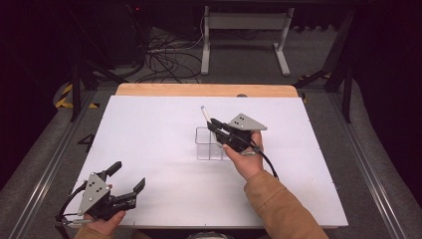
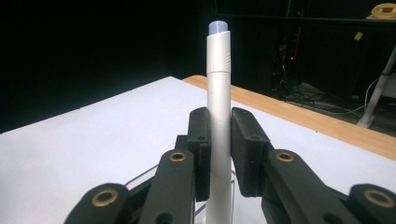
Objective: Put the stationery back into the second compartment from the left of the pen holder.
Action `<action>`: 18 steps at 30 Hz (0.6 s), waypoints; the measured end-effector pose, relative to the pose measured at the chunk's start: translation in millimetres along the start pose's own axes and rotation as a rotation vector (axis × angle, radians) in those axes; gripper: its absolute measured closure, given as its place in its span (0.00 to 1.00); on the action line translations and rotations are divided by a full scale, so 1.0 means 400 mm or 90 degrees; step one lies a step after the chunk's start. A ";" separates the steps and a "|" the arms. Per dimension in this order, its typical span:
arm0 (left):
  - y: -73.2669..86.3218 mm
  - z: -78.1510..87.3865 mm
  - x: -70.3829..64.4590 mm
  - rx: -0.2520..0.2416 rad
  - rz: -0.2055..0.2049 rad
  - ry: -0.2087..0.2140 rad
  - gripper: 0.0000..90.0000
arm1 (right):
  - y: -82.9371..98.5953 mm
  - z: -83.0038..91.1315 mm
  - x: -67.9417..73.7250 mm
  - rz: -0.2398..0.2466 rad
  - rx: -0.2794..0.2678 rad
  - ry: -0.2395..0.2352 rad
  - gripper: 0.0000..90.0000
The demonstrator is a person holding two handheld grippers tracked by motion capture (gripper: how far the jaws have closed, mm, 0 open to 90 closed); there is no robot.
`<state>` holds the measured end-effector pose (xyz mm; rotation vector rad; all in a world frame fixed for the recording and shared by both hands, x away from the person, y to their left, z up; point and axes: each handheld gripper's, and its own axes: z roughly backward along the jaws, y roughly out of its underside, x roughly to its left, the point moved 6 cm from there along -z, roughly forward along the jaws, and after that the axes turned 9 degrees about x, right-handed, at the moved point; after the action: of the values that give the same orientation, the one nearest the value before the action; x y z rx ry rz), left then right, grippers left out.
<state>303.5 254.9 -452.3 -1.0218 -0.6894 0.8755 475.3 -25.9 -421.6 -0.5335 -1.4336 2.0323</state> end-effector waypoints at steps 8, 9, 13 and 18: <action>-0.001 -0.002 -0.001 0.000 0.001 0.000 0.15 | -0.006 0.009 -0.002 0.007 0.003 0.012 0.70; -0.001 -0.002 -0.001 0.000 0.001 0.001 0.15 | -0.009 0.013 -0.001 0.009 0.001 0.014 0.68; -0.001 -0.003 -0.002 0.001 -0.001 0.001 0.15 | -0.017 0.024 0.003 0.017 0.006 0.017 0.54; -0.002 -0.004 -0.002 0.000 -0.001 0.001 0.15 | -0.038 0.043 0.018 0.022 -0.001 0.008 0.41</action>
<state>304.5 253.5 -452.3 -1.0214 -0.6882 0.8735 462.7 -29.5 -401.5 -0.5737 -1.4271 2.0514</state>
